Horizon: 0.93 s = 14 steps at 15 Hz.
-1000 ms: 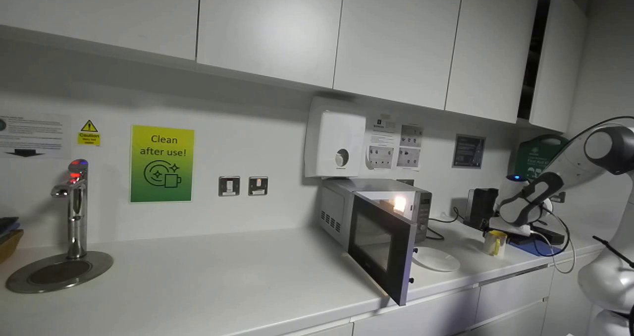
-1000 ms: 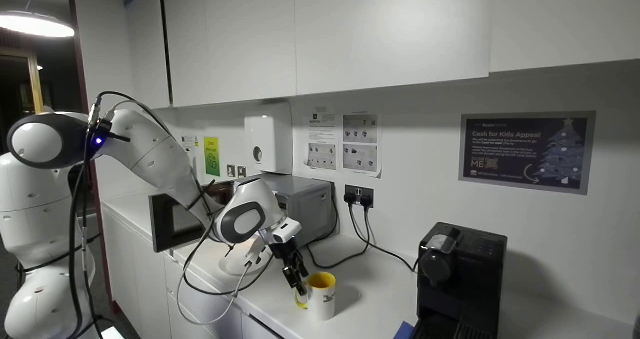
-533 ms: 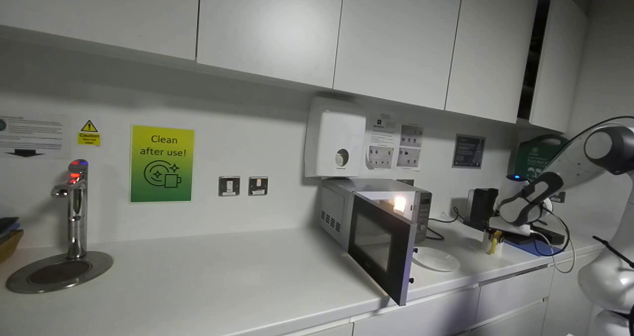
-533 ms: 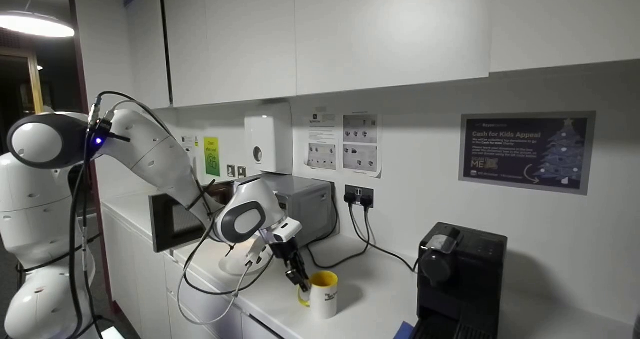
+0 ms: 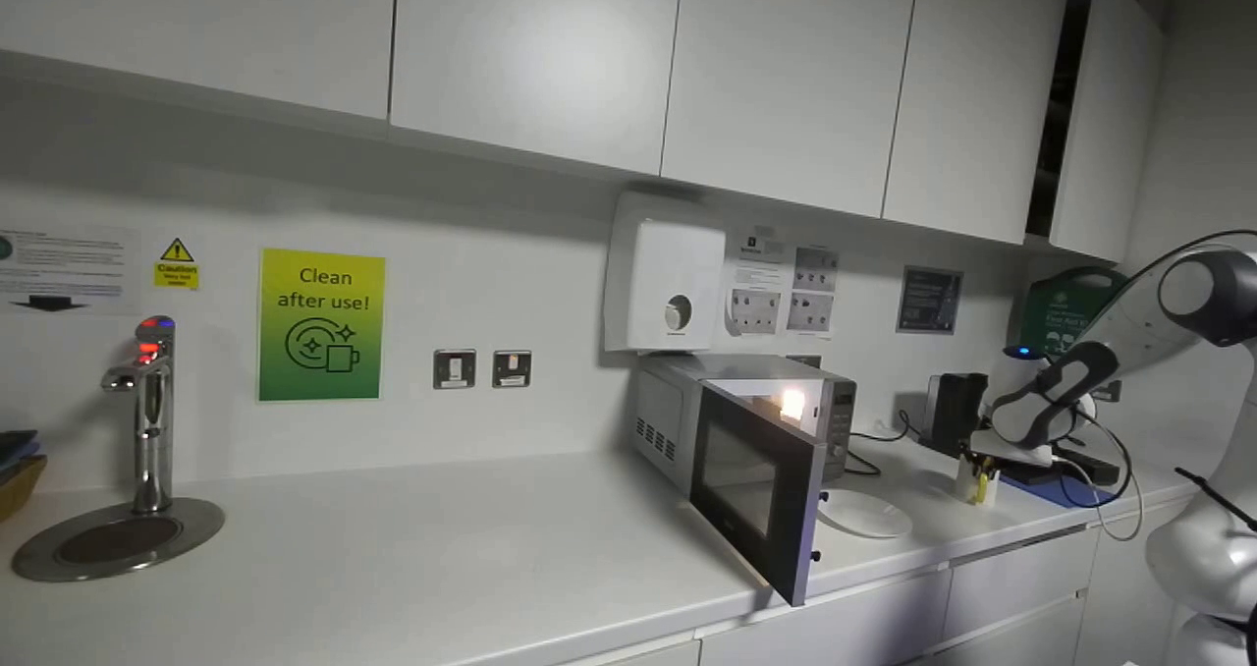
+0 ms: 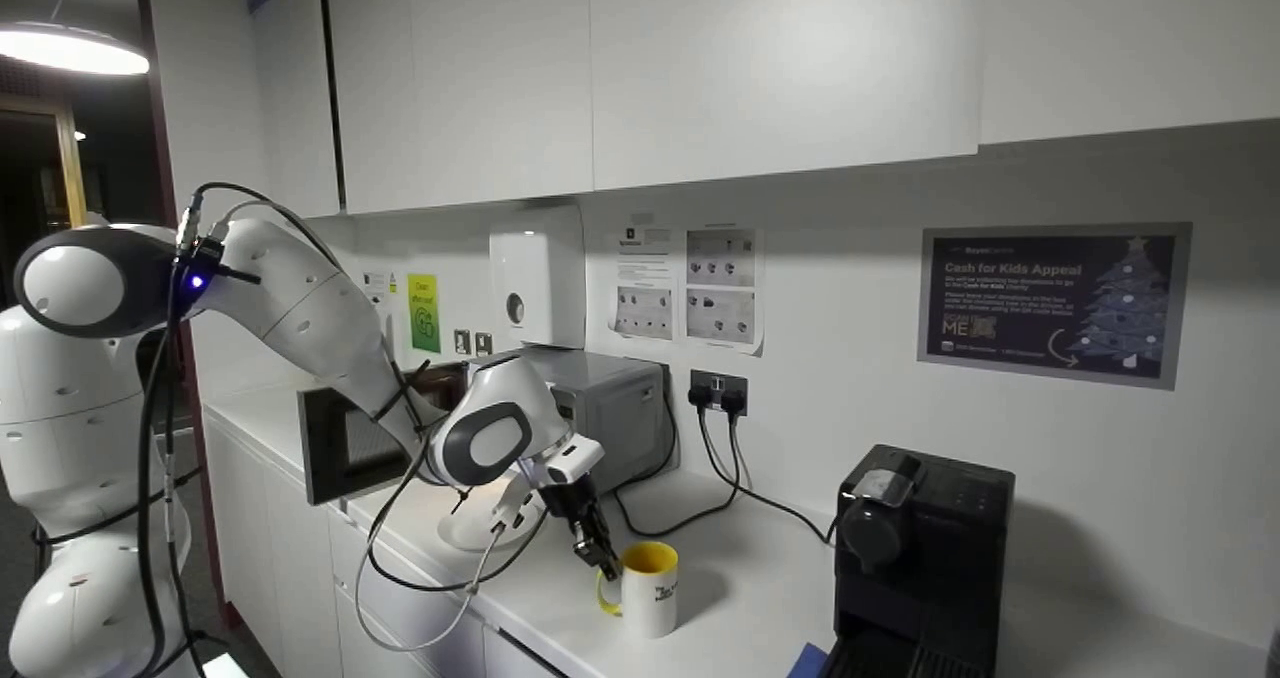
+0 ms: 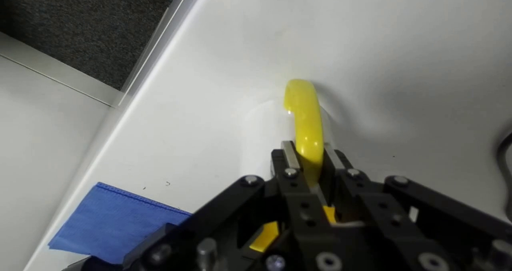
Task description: Move the mug to the microwave
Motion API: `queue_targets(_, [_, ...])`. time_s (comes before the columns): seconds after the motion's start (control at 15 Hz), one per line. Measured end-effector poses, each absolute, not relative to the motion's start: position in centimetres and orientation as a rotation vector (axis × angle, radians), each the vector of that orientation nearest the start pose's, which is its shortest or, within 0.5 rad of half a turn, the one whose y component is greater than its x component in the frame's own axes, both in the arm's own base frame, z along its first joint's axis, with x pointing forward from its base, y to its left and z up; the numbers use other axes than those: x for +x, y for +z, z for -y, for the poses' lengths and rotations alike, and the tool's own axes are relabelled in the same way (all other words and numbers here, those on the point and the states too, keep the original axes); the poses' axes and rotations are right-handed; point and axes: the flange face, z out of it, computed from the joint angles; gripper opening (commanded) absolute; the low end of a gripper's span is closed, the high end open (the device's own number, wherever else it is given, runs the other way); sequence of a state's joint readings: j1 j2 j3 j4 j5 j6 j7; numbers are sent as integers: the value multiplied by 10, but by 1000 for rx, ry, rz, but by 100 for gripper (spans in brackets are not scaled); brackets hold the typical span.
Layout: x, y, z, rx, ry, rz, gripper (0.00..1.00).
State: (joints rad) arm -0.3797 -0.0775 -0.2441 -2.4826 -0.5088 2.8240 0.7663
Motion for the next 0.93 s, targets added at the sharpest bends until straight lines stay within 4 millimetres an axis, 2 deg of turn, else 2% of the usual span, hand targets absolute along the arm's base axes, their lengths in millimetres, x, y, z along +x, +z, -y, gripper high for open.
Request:
queue_targets(0.2, [418,359,267,-2927,-709,-1467,4])
queue_targets(0.4, [421,362,255,-2937,-718,-1428,4])
queue_targets(0.6, [427,367,234,-2953,-738,-1360,4])
queue_targets(0.93, [434,374,183,-2992,-763,-1201,4])
